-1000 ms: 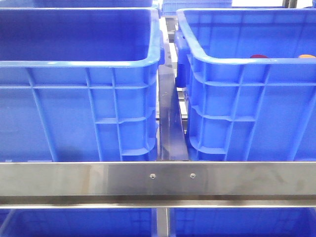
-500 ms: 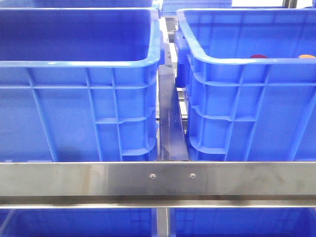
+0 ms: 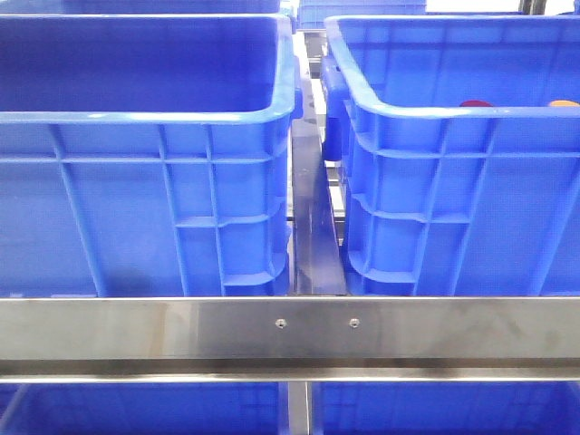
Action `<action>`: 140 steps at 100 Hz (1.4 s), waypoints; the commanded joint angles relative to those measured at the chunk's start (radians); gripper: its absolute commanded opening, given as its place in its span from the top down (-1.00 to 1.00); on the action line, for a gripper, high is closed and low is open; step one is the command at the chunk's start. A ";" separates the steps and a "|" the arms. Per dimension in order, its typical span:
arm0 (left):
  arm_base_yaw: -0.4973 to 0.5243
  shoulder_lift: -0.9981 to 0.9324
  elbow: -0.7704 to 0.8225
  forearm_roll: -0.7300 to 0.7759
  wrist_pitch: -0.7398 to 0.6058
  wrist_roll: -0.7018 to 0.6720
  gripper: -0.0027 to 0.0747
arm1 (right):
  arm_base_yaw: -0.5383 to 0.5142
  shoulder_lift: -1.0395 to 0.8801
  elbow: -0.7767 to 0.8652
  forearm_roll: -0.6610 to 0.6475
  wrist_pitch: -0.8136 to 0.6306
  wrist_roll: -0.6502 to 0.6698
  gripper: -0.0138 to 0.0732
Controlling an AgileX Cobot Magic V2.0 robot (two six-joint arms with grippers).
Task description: Pick red and yellow buttons and place in box
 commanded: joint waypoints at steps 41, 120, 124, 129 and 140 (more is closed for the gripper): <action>0.002 0.005 -0.026 -0.011 -0.079 -0.007 0.98 | -0.005 0.002 -0.026 0.005 -0.008 -0.012 0.84; 0.002 -0.053 0.034 -0.002 -0.180 -0.007 0.98 | -0.005 0.002 -0.026 0.005 -0.008 -0.012 0.84; 0.002 -0.071 0.068 0.002 -0.217 -0.007 0.98 | -0.005 0.002 -0.026 0.005 -0.008 -0.012 0.84; 0.002 -0.099 0.113 0.014 -0.266 -0.007 0.98 | -0.005 0.002 -0.026 0.005 -0.008 -0.012 0.84; 0.002 -0.178 0.232 0.055 -0.395 -0.007 0.98 | -0.005 0.002 -0.026 0.005 -0.008 -0.012 0.84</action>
